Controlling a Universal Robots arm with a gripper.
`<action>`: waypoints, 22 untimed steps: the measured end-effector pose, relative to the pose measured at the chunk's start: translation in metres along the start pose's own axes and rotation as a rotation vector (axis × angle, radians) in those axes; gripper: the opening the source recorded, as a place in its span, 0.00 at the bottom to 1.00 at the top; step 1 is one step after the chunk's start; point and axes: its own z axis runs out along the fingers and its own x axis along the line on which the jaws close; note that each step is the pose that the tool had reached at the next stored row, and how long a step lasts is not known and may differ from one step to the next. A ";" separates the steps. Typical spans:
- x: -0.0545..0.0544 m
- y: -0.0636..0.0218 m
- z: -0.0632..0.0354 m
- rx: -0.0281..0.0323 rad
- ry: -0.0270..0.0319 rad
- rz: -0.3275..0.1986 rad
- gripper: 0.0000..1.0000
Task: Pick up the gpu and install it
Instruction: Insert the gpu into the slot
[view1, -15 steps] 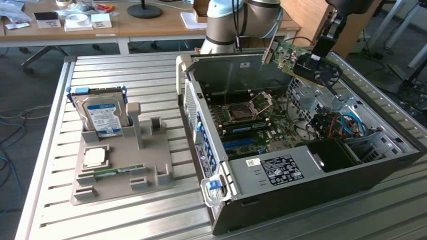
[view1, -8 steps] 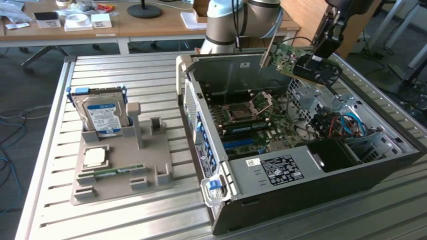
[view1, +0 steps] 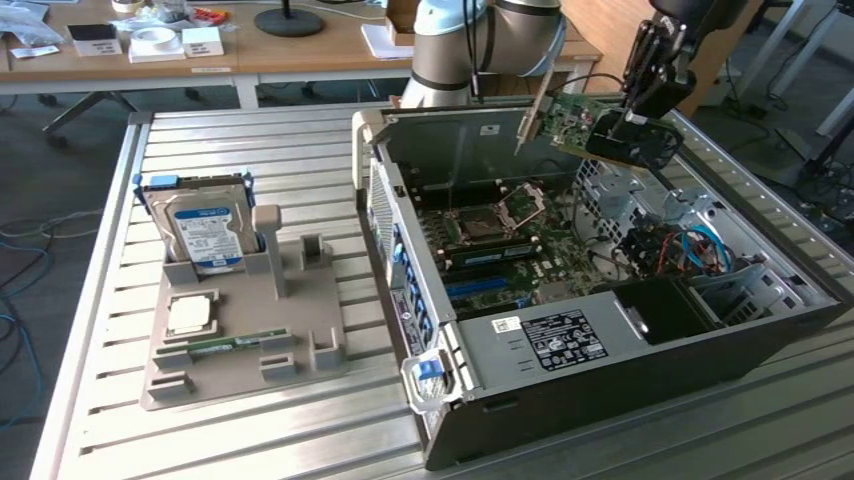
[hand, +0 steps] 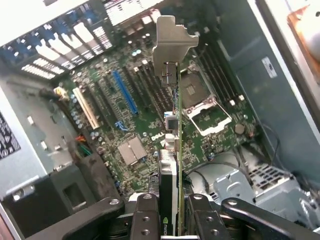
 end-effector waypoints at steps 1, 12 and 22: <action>0.000 0.0000 0.0001 -0.0003 0.0009 -0.017 0.27; 0.000 -0.0001 0.0010 -0.0036 0.0116 -0.217 0.27; 0.000 -0.0001 0.0014 -0.0055 0.0177 -0.329 0.27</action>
